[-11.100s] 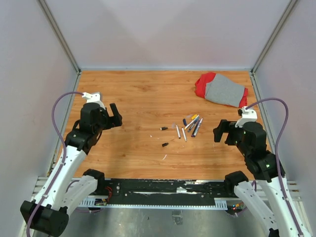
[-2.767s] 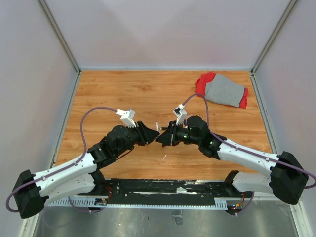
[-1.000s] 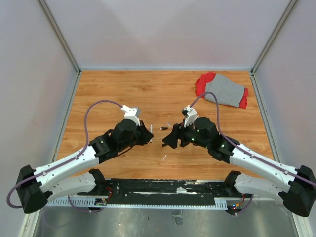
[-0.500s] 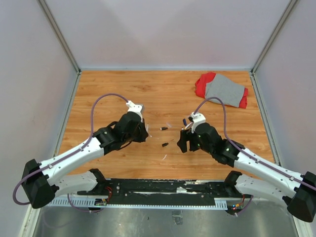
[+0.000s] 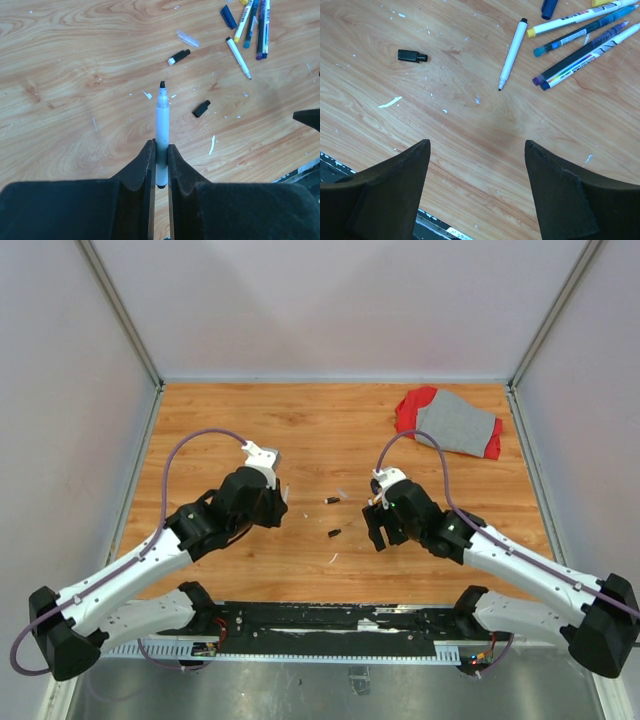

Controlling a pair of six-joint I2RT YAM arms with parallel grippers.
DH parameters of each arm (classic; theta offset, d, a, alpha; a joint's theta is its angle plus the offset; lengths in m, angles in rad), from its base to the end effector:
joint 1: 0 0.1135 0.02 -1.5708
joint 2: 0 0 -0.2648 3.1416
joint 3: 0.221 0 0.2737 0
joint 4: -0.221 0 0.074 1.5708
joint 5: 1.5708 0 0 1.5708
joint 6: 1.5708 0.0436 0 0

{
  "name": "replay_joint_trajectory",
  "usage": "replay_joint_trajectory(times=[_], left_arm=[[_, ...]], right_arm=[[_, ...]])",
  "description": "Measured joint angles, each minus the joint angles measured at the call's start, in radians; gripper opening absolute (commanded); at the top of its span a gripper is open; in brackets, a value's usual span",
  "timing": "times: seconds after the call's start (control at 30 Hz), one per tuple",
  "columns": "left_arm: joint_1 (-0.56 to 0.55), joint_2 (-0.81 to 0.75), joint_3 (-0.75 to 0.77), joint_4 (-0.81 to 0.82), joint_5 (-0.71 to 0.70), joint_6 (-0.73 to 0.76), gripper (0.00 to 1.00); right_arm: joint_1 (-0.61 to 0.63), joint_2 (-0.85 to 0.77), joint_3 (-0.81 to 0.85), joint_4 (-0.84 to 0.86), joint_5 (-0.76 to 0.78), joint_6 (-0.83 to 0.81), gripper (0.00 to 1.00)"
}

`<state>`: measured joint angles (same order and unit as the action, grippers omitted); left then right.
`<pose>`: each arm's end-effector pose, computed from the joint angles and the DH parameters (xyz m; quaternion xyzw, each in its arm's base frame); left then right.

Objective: Insert the pens into the pen caps
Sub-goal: Insert the pen cap onto the pen.

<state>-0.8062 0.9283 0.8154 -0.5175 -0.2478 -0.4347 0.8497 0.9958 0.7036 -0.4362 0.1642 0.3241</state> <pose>0.1651 -0.1567 0.2865 0.1084 0.8798 -0.1718 0.4298 0.1614 0.1728 0.2384 -0.2039 0.8870 0.1633 0.3807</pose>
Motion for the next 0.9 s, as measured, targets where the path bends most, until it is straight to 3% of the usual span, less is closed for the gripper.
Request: replay_joint_trajectory(times=[0.53, 0.9], left_arm=[[0.0, -0.199, 0.003, -0.01, 0.044, 0.135, 0.01], [0.0, -0.321, -0.01, -0.003, 0.017, 0.172, 0.01]], right_arm=[[-0.068, 0.293, 0.135, -0.044, -0.187, -0.055, 0.76], [-0.085, 0.45, 0.241, -0.051, -0.135, 0.13, 0.74]])
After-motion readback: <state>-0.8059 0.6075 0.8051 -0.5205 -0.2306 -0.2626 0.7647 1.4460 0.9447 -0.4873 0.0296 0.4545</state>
